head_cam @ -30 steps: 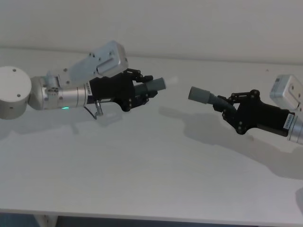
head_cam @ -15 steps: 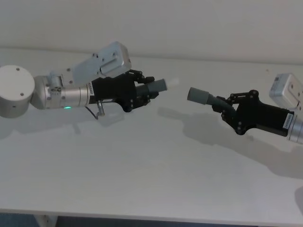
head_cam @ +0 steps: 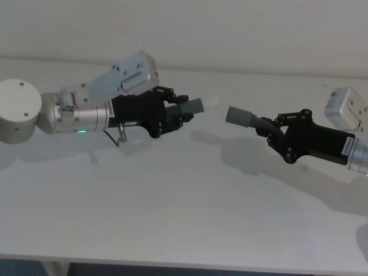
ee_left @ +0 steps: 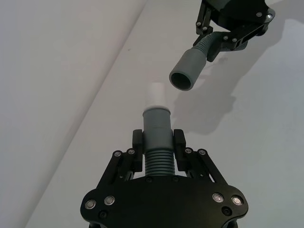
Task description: Use both hands to pick up one end of the pipe from the table, align the ends, and insert them.
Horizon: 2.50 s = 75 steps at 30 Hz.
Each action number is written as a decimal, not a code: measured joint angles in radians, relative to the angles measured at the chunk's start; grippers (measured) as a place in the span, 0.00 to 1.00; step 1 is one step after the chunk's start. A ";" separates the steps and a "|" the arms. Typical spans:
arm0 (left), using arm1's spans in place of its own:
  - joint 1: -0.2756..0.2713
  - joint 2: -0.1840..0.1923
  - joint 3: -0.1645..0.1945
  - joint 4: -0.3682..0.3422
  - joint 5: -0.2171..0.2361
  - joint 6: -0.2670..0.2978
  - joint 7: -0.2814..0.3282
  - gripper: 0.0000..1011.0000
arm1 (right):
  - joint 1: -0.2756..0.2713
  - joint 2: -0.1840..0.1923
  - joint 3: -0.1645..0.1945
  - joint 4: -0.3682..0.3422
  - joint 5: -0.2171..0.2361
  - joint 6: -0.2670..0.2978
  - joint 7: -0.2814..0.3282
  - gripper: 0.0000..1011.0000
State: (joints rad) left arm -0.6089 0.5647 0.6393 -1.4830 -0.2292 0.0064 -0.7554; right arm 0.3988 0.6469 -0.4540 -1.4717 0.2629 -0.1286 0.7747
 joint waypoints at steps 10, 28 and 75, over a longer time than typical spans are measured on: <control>-0.004 0.004 0.007 -0.002 -0.012 0.003 -0.004 0.37 | 0.009 -0.001 -0.008 0.007 0.005 0.002 -0.004 0.16; -0.024 0.003 0.027 0.008 -0.025 0.006 -0.016 0.37 | 0.019 0.005 -0.019 0.010 0.014 0.000 -0.015 0.16; -0.053 -0.010 0.059 0.027 -0.056 -0.003 -0.048 0.37 | 0.044 0.026 -0.047 0.006 0.026 -0.016 -0.026 0.16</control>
State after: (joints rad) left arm -0.6617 0.5552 0.6979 -1.4559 -0.2856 0.0038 -0.8033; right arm 0.4432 0.6732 -0.5006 -1.4661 0.2893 -0.1451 0.7486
